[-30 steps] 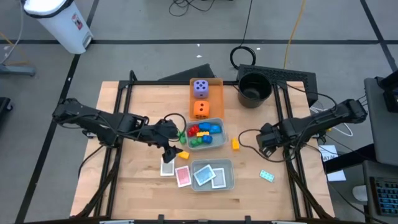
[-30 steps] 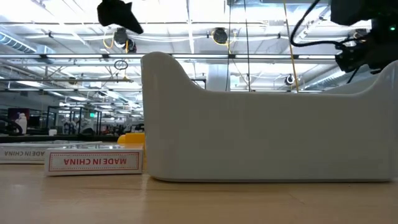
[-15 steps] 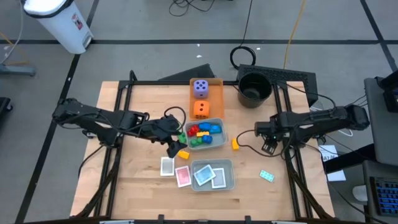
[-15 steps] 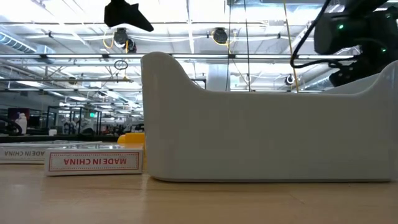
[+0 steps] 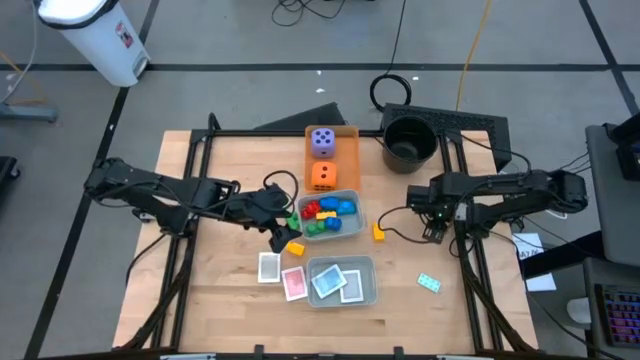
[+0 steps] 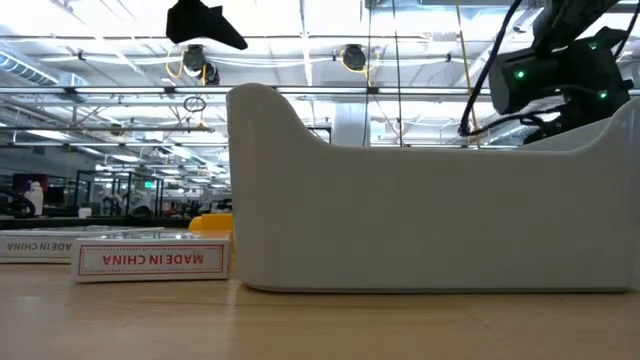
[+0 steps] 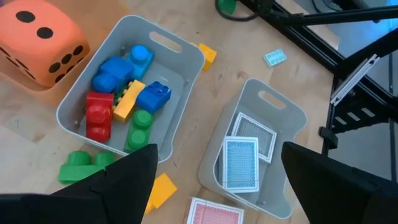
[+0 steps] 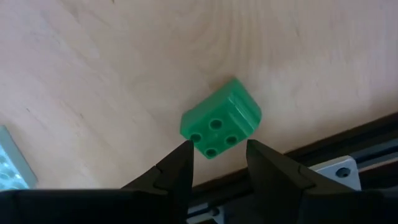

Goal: Pick & Place Toys
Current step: Put the green game piece into the top gray bin

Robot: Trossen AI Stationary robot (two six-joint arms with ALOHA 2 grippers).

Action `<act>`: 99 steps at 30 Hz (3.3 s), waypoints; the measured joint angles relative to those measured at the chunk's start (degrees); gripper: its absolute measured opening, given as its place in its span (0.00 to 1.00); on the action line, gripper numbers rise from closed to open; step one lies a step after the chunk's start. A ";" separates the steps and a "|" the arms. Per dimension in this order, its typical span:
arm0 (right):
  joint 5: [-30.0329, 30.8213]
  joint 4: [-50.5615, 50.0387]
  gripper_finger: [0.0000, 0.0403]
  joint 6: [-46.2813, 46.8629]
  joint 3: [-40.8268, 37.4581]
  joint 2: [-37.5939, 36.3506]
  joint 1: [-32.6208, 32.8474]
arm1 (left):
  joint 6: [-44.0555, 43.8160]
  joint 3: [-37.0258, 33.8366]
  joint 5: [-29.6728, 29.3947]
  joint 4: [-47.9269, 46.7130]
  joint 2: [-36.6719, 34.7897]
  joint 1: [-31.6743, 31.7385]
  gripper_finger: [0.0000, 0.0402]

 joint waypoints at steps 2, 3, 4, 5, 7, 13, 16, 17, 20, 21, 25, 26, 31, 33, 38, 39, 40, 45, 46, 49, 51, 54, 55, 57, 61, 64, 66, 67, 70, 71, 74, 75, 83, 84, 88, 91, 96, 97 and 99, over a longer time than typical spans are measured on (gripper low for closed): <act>0.00 -0.20 0.35 -0.78 0.00 1.14 -0.26 | 0.02 0.00 0.00 0.25 0.00 0.00 0.86; 0.05 -0.20 0.35 -0.99 0.00 1.62 -0.30 | 0.02 0.00 0.00 0.52 0.00 0.00 0.86; 0.10 -0.23 0.35 -1.40 0.00 2.06 -0.29 | 0.05 0.00 0.00 0.83 0.00 0.00 0.86; 0.11 -0.27 0.35 -1.93 0.00 2.40 -0.29 | 0.22 0.00 0.00 1.04 0.00 0.00 0.86; 0.16 -0.19 0.35 -2.23 0.00 3.12 -0.29 | 0.28 0.00 -0.02 1.21 -0.02 0.00 0.86; 0.40 0.78 0.35 -0.91 -0.92 5.08 -0.29 | 0.37 0.00 -0.02 1.15 -0.02 0.00 0.86; 2.11 1.02 0.35 0.68 -0.90 5.88 -0.27 | 0.48 0.00 -0.02 1.12 -0.02 0.00 0.86; 2.56 0.98 0.35 0.82 -0.90 6.00 -0.28 | 0.62 0.00 -0.02 1.15 -0.02 0.00 0.86; 3.25 1.08 0.35 1.07 -0.90 6.63 -0.27 | 0.80 0.02 -0.02 1.12 -0.02 0.00 0.86; 3.26 1.06 0.35 1.09 -0.90 6.78 -0.27 | 0.83 0.02 -0.02 1.10 -0.02 0.00 0.86; 3.26 1.12 0.35 1.09 -0.90 7.63 -0.27 | 0.83 0.02 -0.02 1.06 -0.02 0.00 0.86; 3.26 1.13 0.35 1.09 -0.90 7.78 -0.27 | 0.83 0.00 -0.02 1.07 -0.02 0.00 0.86; 3.26 1.37 0.35 1.29 -0.90 8.40 -0.27 | 1.09 0.02 -0.02 1.06 -0.02 0.00 0.86; 3.26 1.45 0.35 1.29 -0.88 8.36 -0.27 | 1.13 0.02 -0.02 1.06 -0.02 0.00 0.86; 3.23 1.75 0.35 1.31 -0.89 8.36 -0.27 | 1.51 0.00 -0.04 1.10 -0.02 0.00 0.86; 3.23 1.74 0.35 1.30 -0.90 8.36 -0.27 | 1.55 0.00 -0.04 1.10 -0.02 0.00 0.86; 3.23 1.76 0.35 1.31 -0.88 8.34 -0.27 | 1.55 0.00 -0.04 1.08 -0.02 0.00 0.86; 3.21 1.75 0.35 1.31 -0.87 8.34 -0.27 | 1.57 0.01 -0.07 1.10 -0.02 0.00 0.86; 3.21 1.77 0.35 1.31 -0.76 8.34 -0.27 | 1.57 0.02 -0.07 1.10 -0.02 0.00 0.86; 3.12 2.97 0.35 1.98 -0.39 8.34 -0.27 | 1.57 0.02 -0.07 1.10 -0.02 0.00 0.86; 3.03 4.57 0.35 3.03 -0.21 8.34 -0.26 | 1.59 0.00 -0.07 1.10 -0.02 0.00 0.86; 2.95 5.90 0.35 3.81 -0.11 8.34 -0.25 | 1.59 0.02 -0.07 1.10 -0.02 0.00 0.86; 2.95 6.00 0.35 3.87 -0.11 8.32 -0.25 | 1.53 0.02 -0.07 1.10 -0.02 0.00 0.86; 2.93 6.03 0.35 3.89 -0.11 8.31 -0.25 | 1.53 0.00 -0.07 1.10 -0.02 0.00 0.86; 2.95 6.04 0.35 3.91 0.08 8.04 -0.25 | 1.68 0.00 -0.07 1.10 -0.02 0.00 0.86; 3.08 6.22 0.35 3.89 1.54 8.08 -0.25 | 1.89 0.01 -0.07 1.10 -0.02 0.00 0.86; 3.25 6.28 0.35 3.53 2.82 8.08 -0.28 | 1.92 0.02 -0.07 1.09 -0.02 0.00 0.86; 3.30 6.15 0.35 3.01 3.43 8.08 -0.36 | 1.92 0.01 -0.07 1.08 -0.02 0.00 0.86; 3.32 5.83 0.35 3.23 5.43 8.08 -1.18 | 1.92 0.02 -0.07 1.10 -0.02 0.00 0.86; 3.34 5.83 0.35 3.81 6.04 8.08 -1.46 | 1.92 0.01 -0.04 1.08 -0.02 0.00 0.86; 3.42 5.48 0.35 6.63 7.36 8.08 -2.44 | 1.90 0.02 -0.04 1.08 -0.02 0.00 0.86; 3.42 5.27 0.35 7.61 7.60 8.08 -2.80 | 1.90 0.02 -0.04 1.08 -0.02 0.00 0.86; 3.49 3.44 0.35 24.38 7.93 5.68 -4.26 | 2.02 0.01 0.00 1.08 -0.02 -0.67 0.86; 3.52 3.56 0.35 26.28 7.93 4.98 -4.12 | 2.38 0.01 0.07 1.06 -0.02 -0.86 0.86; 6.16 3.57 0.35 33.25 7.90 1.63 -3.03 | 4.52 0.01 0.57 1.04 -0.02 -1.36 0.86; 6.19 4.07 0.35 35.54 7.31 -0.10 -2.11 | 5.44 0.02 0.66 0.93 -0.02 -1.53 0.86; 5.44 3.74 0.35 41.86 5.35 -0.47 -0.09 | 6.33 0.01 0.63 0.70 -0.02 -1.64 0.86; 4.84 3.91 0.35 43.10 4.85 -0.51 0.28 | 6.46 0.00 0.65 0.70 -0.02 -1.68 0.86; 4.70 4.15 0.35 45.33 4.04 -0.47 0.79 | 6.77 0.02 0.69 0.67 -0.02 -1.83 0.86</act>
